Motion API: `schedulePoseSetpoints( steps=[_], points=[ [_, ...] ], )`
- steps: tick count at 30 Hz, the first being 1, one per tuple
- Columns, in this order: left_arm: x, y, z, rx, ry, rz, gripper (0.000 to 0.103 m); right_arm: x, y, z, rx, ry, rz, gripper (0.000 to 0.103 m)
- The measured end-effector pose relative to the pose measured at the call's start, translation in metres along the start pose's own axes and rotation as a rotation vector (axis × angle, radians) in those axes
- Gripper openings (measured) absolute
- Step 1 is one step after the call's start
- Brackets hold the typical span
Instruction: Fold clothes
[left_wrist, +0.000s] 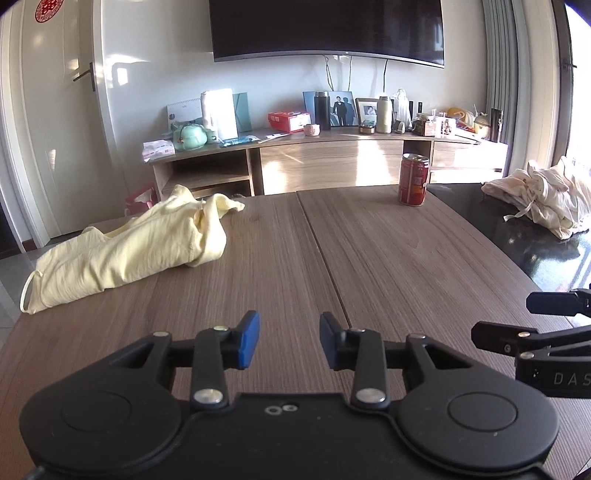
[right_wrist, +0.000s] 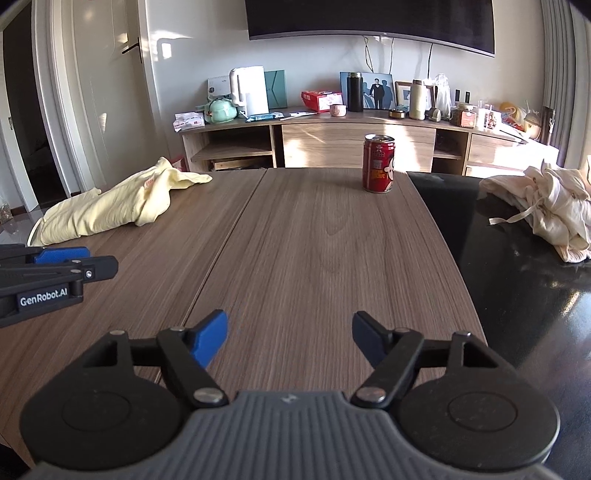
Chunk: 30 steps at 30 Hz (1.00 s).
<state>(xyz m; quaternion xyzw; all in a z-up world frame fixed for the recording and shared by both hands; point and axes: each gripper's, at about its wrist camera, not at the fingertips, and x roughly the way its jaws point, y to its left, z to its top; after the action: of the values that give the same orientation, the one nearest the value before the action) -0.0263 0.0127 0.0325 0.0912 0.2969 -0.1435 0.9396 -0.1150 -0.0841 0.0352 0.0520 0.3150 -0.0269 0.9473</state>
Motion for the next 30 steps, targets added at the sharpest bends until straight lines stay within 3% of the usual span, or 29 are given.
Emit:
schedulePoseSetpoints(
  steps=[5,14,30],
  points=[
    [0.007,-0.002,-0.012,-0.006,0.006,-0.008,0.04,0.005,0.009,-0.007,-0.028,-0.002,-0.006,0.083],
    [0.016,-0.002,-0.024,-0.011,0.002,-0.022,0.041,0.019,0.013,-0.018,-0.029,-0.017,-0.024,0.101],
    [0.027,-0.001,-0.031,-0.022,-0.018,0.021,0.044,0.044,0.021,-0.025,-0.037,-0.001,-0.052,0.103]
  ],
)
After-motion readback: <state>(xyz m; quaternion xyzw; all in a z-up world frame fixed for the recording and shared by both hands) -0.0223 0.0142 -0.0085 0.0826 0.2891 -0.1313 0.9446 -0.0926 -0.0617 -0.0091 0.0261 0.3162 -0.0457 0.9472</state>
